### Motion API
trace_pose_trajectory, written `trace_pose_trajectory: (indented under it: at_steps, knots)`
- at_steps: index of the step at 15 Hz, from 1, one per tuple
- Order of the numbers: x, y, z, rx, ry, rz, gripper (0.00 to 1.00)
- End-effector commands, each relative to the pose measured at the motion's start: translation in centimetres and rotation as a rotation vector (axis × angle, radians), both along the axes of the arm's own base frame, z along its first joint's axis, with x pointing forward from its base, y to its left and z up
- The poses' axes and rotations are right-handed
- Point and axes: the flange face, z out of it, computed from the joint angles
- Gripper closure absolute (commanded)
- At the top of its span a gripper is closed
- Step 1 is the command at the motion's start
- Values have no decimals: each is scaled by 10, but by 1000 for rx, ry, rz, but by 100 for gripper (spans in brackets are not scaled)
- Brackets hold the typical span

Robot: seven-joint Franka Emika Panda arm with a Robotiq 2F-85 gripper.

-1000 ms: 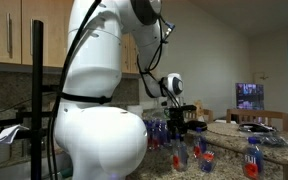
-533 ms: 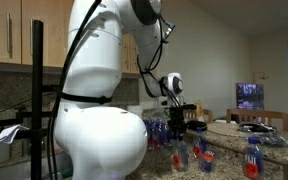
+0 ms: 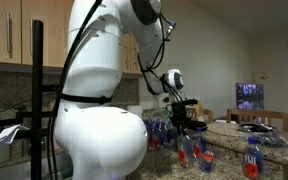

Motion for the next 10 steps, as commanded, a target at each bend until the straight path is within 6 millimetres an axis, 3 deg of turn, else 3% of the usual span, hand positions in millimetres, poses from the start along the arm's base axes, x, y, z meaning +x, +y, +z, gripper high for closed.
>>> trace_pose_trajectory:
  at_steps: [1,4,6,10]
  knots:
    - [13,28,25,-28,15,56,86]
    - [30,56,42,-14,60,89,86]
    - [42,62,51,-9,82,110,86]
    - [73,24,82,-31,70,100,87]
